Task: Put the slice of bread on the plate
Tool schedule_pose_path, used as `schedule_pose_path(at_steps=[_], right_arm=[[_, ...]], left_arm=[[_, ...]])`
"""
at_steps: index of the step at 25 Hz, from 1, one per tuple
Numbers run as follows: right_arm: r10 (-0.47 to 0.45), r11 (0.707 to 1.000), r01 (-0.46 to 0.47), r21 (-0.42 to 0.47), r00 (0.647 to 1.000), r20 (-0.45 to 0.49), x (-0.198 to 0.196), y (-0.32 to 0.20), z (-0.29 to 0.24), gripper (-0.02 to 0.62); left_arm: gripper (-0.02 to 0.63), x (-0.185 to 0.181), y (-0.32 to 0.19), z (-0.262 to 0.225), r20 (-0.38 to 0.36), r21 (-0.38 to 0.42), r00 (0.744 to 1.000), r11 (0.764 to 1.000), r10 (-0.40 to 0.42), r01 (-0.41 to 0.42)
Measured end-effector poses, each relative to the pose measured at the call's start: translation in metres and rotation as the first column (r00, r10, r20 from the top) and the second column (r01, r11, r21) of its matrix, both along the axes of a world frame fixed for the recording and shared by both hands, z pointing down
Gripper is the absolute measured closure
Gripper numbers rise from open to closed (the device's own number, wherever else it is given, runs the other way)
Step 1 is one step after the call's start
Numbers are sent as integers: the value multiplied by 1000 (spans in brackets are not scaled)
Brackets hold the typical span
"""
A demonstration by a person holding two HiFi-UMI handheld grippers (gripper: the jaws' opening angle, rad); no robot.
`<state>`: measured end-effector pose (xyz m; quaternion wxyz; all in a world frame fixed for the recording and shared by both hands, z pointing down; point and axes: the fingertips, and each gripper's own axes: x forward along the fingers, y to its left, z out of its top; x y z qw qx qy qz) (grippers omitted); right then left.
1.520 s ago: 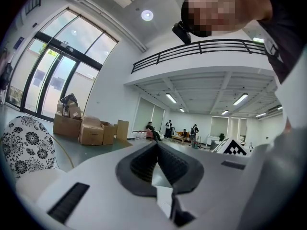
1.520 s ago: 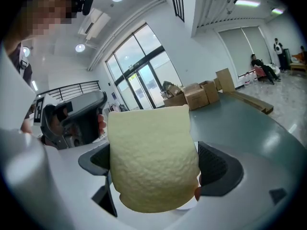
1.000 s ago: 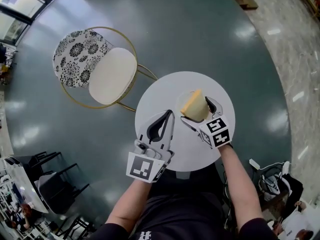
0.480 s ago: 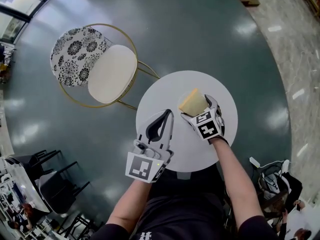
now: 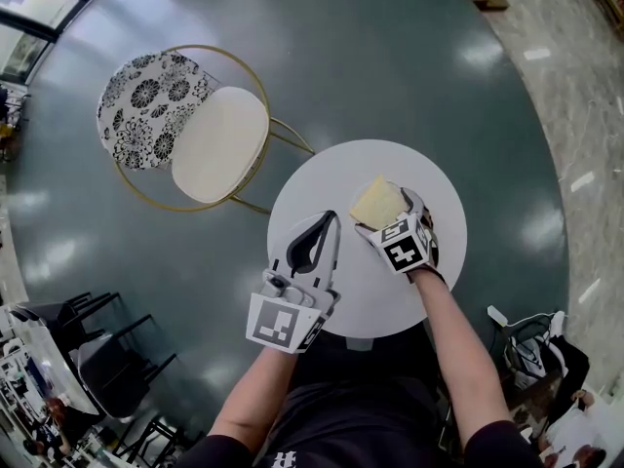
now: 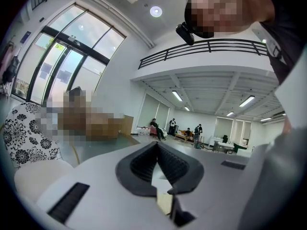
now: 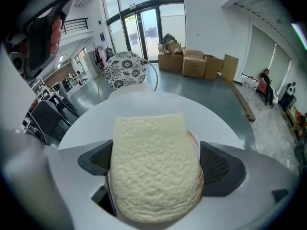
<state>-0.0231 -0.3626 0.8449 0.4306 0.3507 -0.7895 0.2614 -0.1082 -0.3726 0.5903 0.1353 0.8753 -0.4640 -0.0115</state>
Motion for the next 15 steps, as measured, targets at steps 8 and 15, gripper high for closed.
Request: schedule_pose_path(at_steps=[8, 15], right_arm=[[4, 1000, -4, -4, 999, 44, 3, -2, -13, 52], [36, 997, -49, 68, 983, 180, 0, -6, -72, 53]], left_arm=[[601, 6, -4, -3, -6, -20, 1000, 1000, 13, -13], [601, 16, 0, -13, 19, -25, 999, 999, 34, -34]])
